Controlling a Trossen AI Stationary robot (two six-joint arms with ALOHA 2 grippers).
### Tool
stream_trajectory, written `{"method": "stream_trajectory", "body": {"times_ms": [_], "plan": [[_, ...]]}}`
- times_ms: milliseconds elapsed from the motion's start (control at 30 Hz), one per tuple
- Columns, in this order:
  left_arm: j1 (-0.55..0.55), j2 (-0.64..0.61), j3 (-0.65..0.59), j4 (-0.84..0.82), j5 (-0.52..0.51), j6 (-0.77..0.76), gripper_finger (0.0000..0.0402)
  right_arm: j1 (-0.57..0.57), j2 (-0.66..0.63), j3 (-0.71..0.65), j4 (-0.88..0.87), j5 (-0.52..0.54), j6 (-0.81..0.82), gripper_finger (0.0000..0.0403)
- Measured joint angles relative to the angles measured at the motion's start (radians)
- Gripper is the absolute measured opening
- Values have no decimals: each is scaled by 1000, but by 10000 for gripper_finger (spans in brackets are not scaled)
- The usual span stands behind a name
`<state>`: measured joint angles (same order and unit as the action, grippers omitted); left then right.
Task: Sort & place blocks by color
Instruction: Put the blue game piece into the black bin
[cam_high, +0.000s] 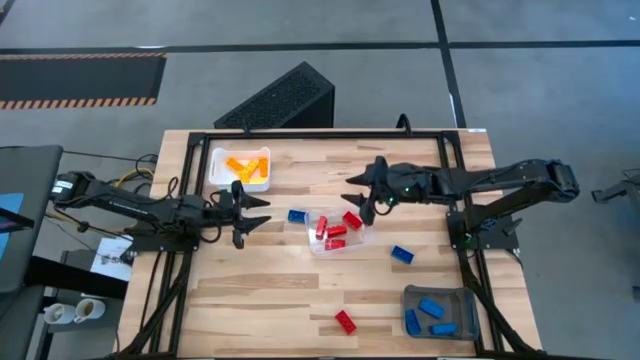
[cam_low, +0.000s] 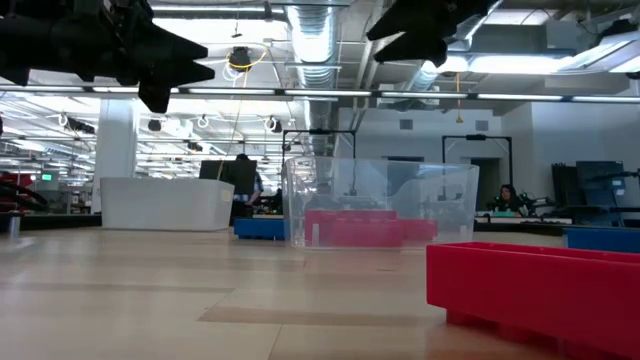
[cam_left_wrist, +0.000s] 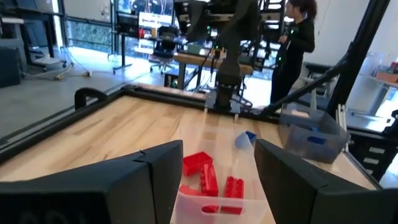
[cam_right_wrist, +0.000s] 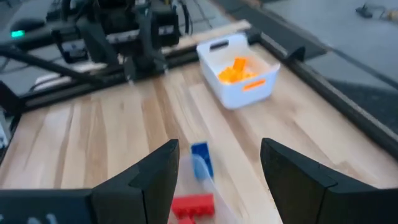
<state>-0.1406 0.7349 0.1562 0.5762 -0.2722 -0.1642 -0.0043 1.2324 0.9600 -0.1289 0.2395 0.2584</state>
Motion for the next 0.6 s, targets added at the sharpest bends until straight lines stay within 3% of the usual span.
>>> {"method": "stream_trajectory", "body": {"times_ms": [600], "plan": [[-2, 5, 0, 18, -5, -64, 182, 67, 0, 0, -174, 31, 71, 249]]}}
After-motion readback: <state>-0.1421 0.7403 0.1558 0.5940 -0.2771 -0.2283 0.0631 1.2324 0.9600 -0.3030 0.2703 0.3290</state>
